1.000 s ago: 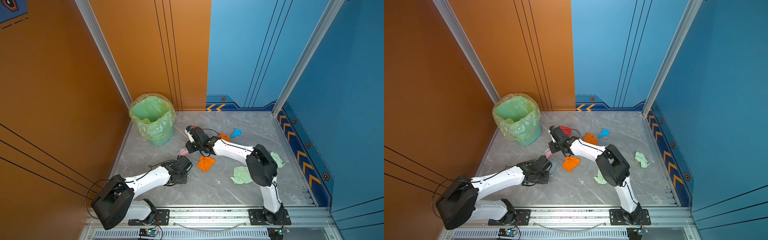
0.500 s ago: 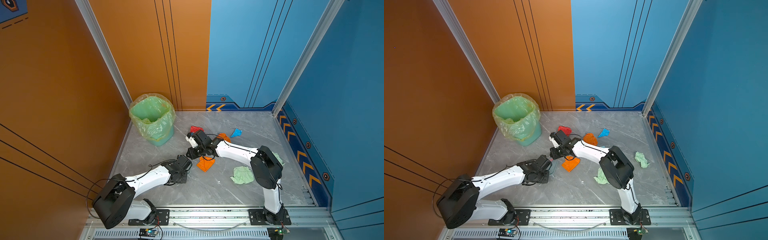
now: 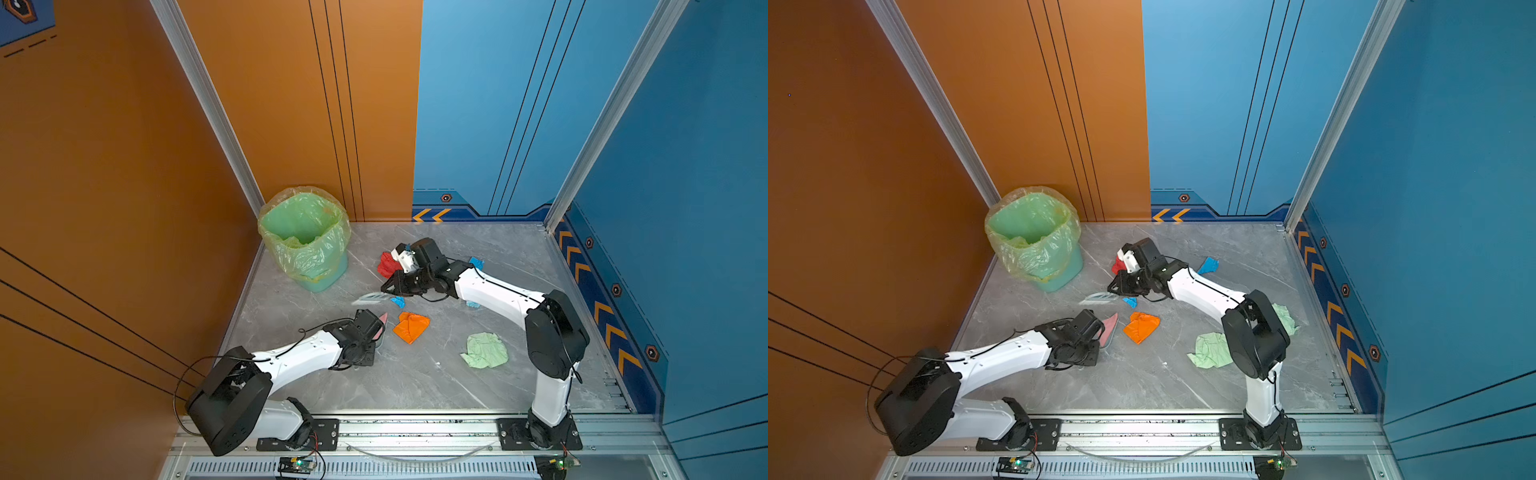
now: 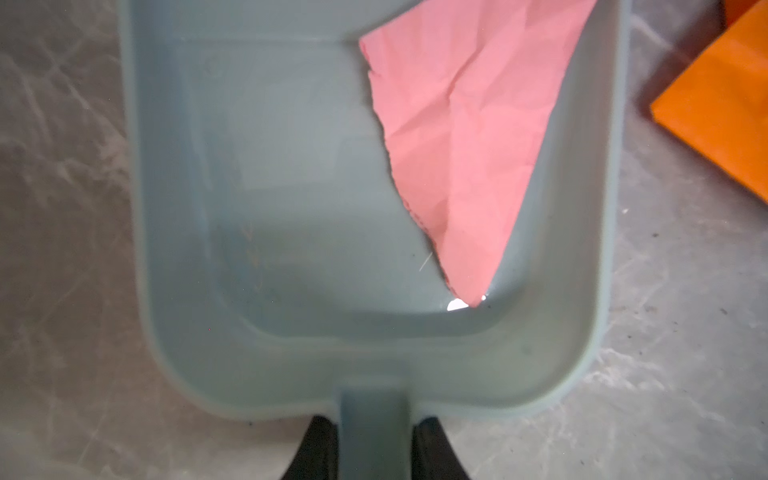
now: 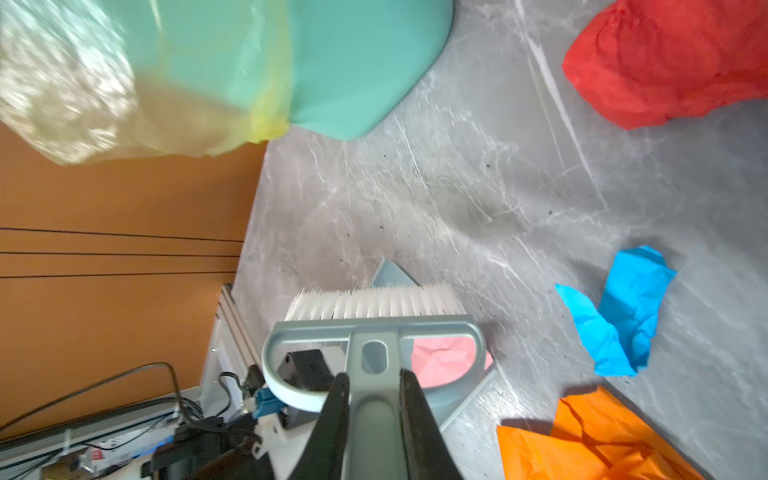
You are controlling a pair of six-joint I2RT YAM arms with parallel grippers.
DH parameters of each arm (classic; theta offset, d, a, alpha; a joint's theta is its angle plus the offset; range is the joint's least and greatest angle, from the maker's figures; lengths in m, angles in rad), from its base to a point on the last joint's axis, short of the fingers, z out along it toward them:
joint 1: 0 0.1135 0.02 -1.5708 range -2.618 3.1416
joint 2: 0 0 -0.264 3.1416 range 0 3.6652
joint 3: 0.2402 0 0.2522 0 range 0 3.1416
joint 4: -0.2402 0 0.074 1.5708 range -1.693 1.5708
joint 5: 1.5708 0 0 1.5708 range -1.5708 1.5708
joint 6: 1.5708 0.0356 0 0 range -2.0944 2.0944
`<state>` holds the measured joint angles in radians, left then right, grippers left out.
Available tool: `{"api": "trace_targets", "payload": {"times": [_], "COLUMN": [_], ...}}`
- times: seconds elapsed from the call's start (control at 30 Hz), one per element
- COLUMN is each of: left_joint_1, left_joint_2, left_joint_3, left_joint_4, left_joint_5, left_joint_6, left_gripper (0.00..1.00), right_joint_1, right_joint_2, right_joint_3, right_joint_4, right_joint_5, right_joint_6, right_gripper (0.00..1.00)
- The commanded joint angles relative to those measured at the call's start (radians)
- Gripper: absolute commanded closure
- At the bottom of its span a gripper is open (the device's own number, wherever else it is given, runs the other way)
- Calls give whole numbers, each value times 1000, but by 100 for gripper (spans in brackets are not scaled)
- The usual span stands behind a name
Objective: Sweep away the paper scraps from the table
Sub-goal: 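Sweep the pink scrap into the dustpan with the right gripper's brush, then sweep the blue scraps into the dustpan held by the left gripper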
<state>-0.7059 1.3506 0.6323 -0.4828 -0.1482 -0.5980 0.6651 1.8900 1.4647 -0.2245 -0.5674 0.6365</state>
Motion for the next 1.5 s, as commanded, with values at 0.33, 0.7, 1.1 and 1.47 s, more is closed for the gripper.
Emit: {"api": "trace_targets", "payload": {"times": [0.33,0.7,1.1,1.47], "left_joint_1": [3,-21,-41,-45], "left_joint_2": [62,65,135,124], "left_joint_3": [52,66,97,87], "left_joint_4": [-23,-23,-23,-22], "left_joint_5": [47,75,86,77], "left_joint_6": [31,55,67,65], "left_gripper": [100,100,100,100], "right_joint_1": [-50,-30,-23,-88], "right_joint_2": [-43,4,30,3], "right_joint_3": [10,3,-11,-33], "right_joint_4": [-216,-231,-35,42], "right_joint_5": [400,349,-24,-41], "right_joint_6": [-63,-69,88,149], "right_gripper": [100,100,100,100]}}
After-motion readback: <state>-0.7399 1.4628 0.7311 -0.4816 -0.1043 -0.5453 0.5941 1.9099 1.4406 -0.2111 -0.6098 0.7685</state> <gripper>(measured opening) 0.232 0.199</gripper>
